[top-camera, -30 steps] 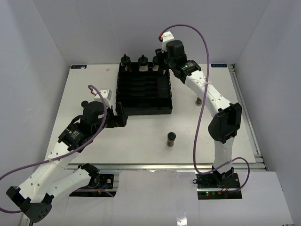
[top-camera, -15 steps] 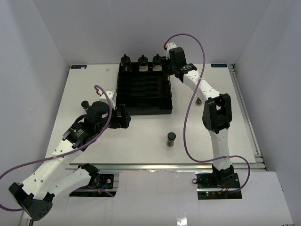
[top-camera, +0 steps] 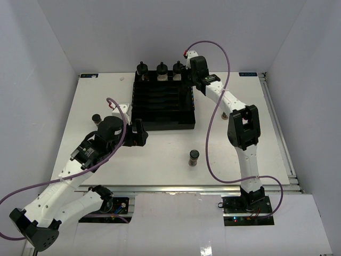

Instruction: Organize the condiment bottles

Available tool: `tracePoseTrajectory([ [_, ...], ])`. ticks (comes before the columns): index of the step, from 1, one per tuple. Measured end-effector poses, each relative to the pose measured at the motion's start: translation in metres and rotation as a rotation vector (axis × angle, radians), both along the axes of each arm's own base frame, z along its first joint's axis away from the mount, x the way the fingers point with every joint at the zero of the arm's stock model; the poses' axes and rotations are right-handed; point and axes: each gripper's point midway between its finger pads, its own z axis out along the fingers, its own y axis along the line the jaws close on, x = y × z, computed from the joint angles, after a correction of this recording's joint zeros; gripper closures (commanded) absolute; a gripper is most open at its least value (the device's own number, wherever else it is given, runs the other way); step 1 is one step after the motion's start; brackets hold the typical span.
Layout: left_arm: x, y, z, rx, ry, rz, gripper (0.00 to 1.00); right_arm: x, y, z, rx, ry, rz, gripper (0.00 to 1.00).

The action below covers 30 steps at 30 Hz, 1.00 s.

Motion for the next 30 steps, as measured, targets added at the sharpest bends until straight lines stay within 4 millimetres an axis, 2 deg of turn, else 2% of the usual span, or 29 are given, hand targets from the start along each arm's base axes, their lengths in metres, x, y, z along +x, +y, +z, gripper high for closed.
tracePoseTrajectory([
  [5, 0.000, 0.001, 0.001, 0.000, -0.003, 0.003, 0.02, -0.003, 0.001, -0.009, -0.007, 0.012, 0.000, 0.75],
  [8, 0.000, 0.001, 0.001, 0.000, -0.003, 0.004, 0.02, -0.002, 0.001, -0.010, -0.008, 0.010, -0.003, 0.52],
  [9, 0.000, 0.001, 0.000, 0.000, -0.003, 0.004, 0.02, -0.001, 0.001, -0.010, -0.008, 0.009, -0.004, 0.40],
  [10, 0.000, 0.001, 0.000, 0.000, -0.003, 0.004, 0.02, -0.001, 0.001, -0.010, -0.009, 0.008, -0.005, 0.32],
  [13, 0.001, 0.001, 0.001, 0.002, -0.004, 0.007, 0.02, -0.001, 0.002, -0.010, -0.011, 0.007, -0.006, 0.22],
  [22, 0.002, 0.003, -0.001, 0.011, -0.001, 0.017, 0.02, -0.001, 0.002, -0.010, -0.011, 0.007, -0.006, 0.15],
  [30, 0.011, 0.005, 0.000, 0.030, 0.012, 0.065, 0.02, -0.003, 0.001, 0.006, -0.010, 0.001, -0.009, 0.11],
])
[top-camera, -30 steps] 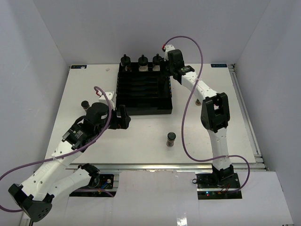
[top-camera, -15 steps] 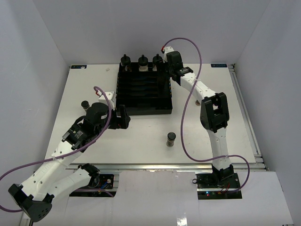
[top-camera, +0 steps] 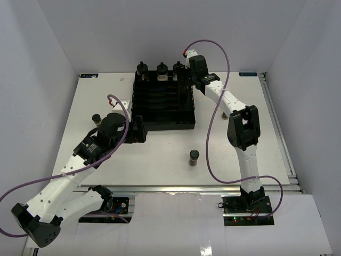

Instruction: Organize the condiment bottles

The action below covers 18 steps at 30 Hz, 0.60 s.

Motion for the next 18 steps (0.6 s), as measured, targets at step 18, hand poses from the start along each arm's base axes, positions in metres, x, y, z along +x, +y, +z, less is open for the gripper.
tracePoseTrajectory([
  [18, 0.095, 0.113, 0.007, -0.021, 0.078, 0.547, 0.06, -0.177, -0.060, 0.102, 0.112, -0.029, 0.099, 0.06],
])
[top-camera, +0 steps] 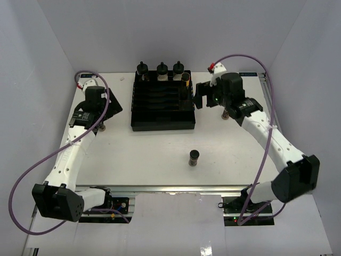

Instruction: Organize the condiment bottles

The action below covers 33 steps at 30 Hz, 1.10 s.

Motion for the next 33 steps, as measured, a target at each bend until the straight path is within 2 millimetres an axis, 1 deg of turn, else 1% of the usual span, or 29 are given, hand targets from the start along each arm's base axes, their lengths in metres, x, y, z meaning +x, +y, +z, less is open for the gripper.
tracePoseTrajectory([
  [2, 0.004, 0.022, -0.003, -0.014, 0.008, 0.056, 0.06, -0.031, -0.004, -0.013, 0.029, 0.025, 0.044, 0.06],
  [4, 0.007, 0.042, -0.003, -0.028, 0.004, 0.110, 0.06, -0.055, -0.006, -0.023, 0.056, 0.039, 0.084, 0.06],
  [6, 0.012, 0.060, -0.006, -0.037, 0.013, 0.151, 0.07, -0.069, -0.006, -0.029, 0.076, 0.039, 0.112, 0.05],
  [8, 0.023, 0.073, -0.013, -0.043, 0.040, 0.174, 0.09, -0.078, -0.006, -0.035, 0.081, 0.048, 0.130, 0.05],
  [11, 0.039, 0.089, -0.034, -0.055, 0.096, 0.204, 0.11, -0.087, -0.004, -0.041, 0.101, 0.051, 0.158, 0.05],
  [13, 0.043, 0.094, -0.051, -0.068, 0.141, 0.211, 0.14, -0.094, -0.002, -0.044, 0.121, 0.052, 0.180, 0.05],
  [15, 0.045, 0.096, -0.064, -0.072, 0.174, 0.212, 0.17, -0.098, -0.001, -0.044, 0.134, 0.047, 0.193, 0.05],
  [18, 0.048, 0.096, -0.078, -0.074, 0.214, 0.208, 0.20, -0.100, 0.000, -0.037, 0.148, 0.022, 0.200, 0.05],
  [22, 0.050, 0.096, -0.095, -0.074, 0.260, 0.206, 0.20, -0.101, 0.000, -0.025, 0.166, -0.019, 0.209, 0.04],
  [27, 0.049, 0.099, -0.121, -0.063, 0.334, 0.219, 0.20, -0.103, -0.001, -0.019, 0.173, -0.037, 0.211, 0.05],
  [29, 0.048, 0.101, -0.127, -0.056, 0.354, 0.226, 0.21, -0.104, -0.001, -0.017, 0.175, -0.042, 0.211, 0.05],
  [33, 0.047, 0.103, -0.129, -0.046, 0.359, 0.234, 0.22, -0.104, -0.001, -0.015, 0.177, -0.051, 0.210, 0.05],
])
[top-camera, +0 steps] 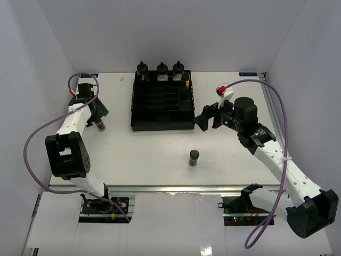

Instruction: Organize the condiment bottles

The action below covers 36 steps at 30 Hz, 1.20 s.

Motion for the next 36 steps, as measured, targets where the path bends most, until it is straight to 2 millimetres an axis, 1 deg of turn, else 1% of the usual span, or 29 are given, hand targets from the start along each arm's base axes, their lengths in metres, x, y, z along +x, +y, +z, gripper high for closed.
tracePoseTrajectory([
  [4, 0.000, 0.003, 0.000, 0.015, 0.002, 0.001, 0.25, 0.000, 0.000, 0.000, 0.000, 0.000, 0.000, 0.04],
  [12, 0.003, 0.006, -0.010, 0.034, 0.027, -0.015, 0.27, 0.001, -0.001, 0.000, -0.003, -0.003, -0.004, 0.05],
  [16, 0.005, 0.007, -0.016, 0.042, 0.039, -0.029, 0.47, 0.001, -0.001, 0.000, -0.005, -0.004, -0.008, 0.04],
  [18, 0.006, 0.008, -0.019, 0.047, 0.048, -0.035, 0.61, 0.001, -0.002, 0.000, -0.005, -0.004, -0.010, 0.04],
  [20, 0.007, 0.009, -0.019, 0.053, 0.044, -0.038, 0.68, 0.002, -0.002, 0.000, -0.006, -0.004, -0.011, 0.04],
  [21, 0.008, 0.009, -0.019, 0.056, 0.042, -0.042, 0.74, 0.002, -0.002, 0.000, -0.006, -0.004, -0.011, 0.04],
  [23, 0.009, 0.009, -0.019, 0.060, 0.041, -0.046, 0.88, 0.002, -0.002, -0.001, -0.007, -0.004, -0.012, 0.04],
  [25, 0.008, 0.010, -0.019, 0.063, 0.043, -0.051, 0.99, 0.002, -0.002, -0.001, -0.007, -0.005, -0.015, 0.04],
  [29, 0.007, 0.009, -0.019, 0.069, 0.051, -0.067, 1.00, 0.003, -0.003, -0.001, -0.010, -0.006, -0.018, 0.04],
  [32, 0.003, 0.003, -0.015, 0.074, 0.060, -0.091, 1.00, 0.003, -0.003, -0.001, -0.011, -0.006, -0.018, 0.04],
  [34, 0.000, -0.006, -0.006, 0.080, 0.058, -0.122, 1.00, 0.003, -0.003, -0.001, -0.011, -0.006, -0.018, 0.04],
  [36, -0.001, -0.019, 0.010, 0.083, 0.040, -0.164, 1.00, 0.003, -0.003, -0.002, -0.012, -0.004, -0.019, 0.05],
])
